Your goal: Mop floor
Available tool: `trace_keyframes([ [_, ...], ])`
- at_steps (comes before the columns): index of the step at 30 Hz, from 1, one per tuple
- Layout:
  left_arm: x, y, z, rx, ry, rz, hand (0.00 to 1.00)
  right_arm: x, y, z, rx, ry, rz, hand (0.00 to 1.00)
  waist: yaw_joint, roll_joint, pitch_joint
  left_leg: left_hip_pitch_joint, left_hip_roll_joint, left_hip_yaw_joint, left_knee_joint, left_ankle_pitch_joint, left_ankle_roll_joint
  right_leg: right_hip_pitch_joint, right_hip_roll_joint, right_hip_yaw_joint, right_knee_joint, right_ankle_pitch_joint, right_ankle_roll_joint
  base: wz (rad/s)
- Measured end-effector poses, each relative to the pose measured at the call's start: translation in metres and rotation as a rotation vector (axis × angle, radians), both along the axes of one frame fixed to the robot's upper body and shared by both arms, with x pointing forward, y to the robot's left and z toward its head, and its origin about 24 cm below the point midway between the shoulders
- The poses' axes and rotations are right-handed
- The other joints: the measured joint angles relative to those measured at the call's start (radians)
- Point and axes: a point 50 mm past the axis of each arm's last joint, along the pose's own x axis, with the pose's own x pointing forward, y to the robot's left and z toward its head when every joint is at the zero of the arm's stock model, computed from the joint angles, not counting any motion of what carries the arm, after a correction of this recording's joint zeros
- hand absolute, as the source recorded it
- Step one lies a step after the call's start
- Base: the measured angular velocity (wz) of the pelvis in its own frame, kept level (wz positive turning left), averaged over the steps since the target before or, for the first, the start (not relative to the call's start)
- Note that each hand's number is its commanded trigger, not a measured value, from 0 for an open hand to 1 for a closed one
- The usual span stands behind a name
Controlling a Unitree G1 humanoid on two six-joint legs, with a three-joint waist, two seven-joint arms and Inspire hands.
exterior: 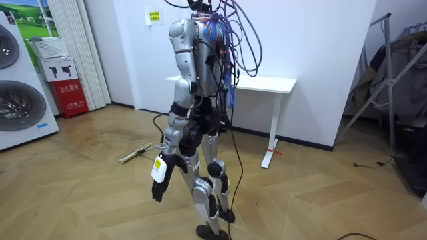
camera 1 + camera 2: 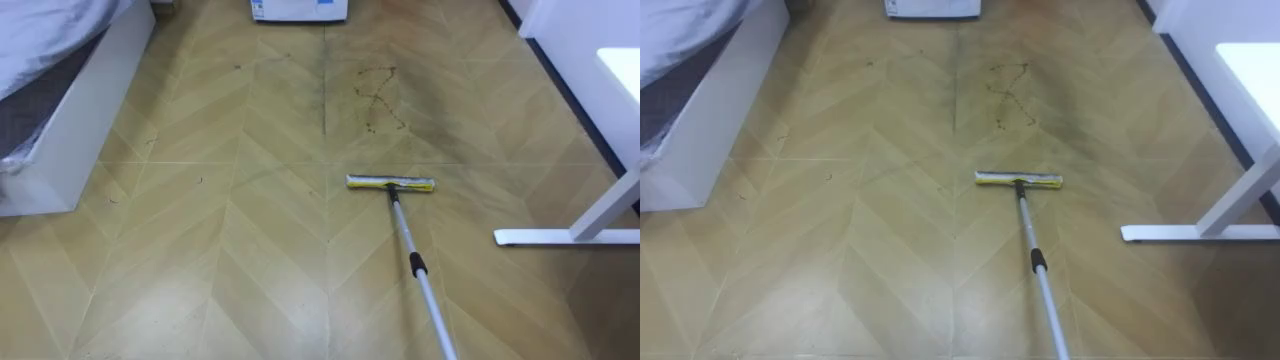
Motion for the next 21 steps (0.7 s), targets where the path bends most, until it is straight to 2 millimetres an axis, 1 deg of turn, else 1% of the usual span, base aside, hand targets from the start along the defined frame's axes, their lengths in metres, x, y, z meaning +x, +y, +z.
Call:
trace_keyframes([
  [6, 0.0000, 0.0002, -0.0001, 0.000, 0.005, 0.004, 0.00, -0.0013, -0.0002, -0.0001, -0.001, 0.011, -0.002, 1.00, 0.005, 0.000, -0.0001, -0.005, -0.001, 0.001, 0.001, 0.000, 0.000, -0.001, 0.000, 0.000, -0.005, 0.000, 0.000, 0.00],
  [8, 0.0009, 0.0002, -0.0002, -0.002, 0.005, 0.005, 0.00, -0.0016, -0.0002, -0.0001, -0.001, 0.013, -0.004, 1.00, 0.001, 0.000, -0.0002, -0.006, -0.001, 0.000, 0.001, 0.000, 0.000, -0.001, 0.000, 0.000, -0.007, 0.000, 0.000, 0.00],
  [16, 0.0024, -0.0001, -0.0002, -0.005, 0.002, 0.005, 0.00, -0.0034, -0.0009, -0.0002, -0.002, 0.019, -0.014, 1.00, 0.002, 0.006, -0.0009, -0.006, 0.001, 0.000, 0.001, 0.000, 0.000, 0.002, 0.001, 0.001, -0.005, 0.000, 0.000, 0.00],
  [21, -0.0047, -0.0034, -0.0024, -0.018, 0.035, 0.015, 0.00, -0.0089, -0.0016, -0.0008, -0.019, 0.040, -0.021, 1.00, 0.000, 0.009, -0.0013, -0.011, 0.001, 0.000, 0.005, 0.000, 0.001, 0.004, -0.001, -0.012, -0.002, 0.000, 0.000, 0.07],
])
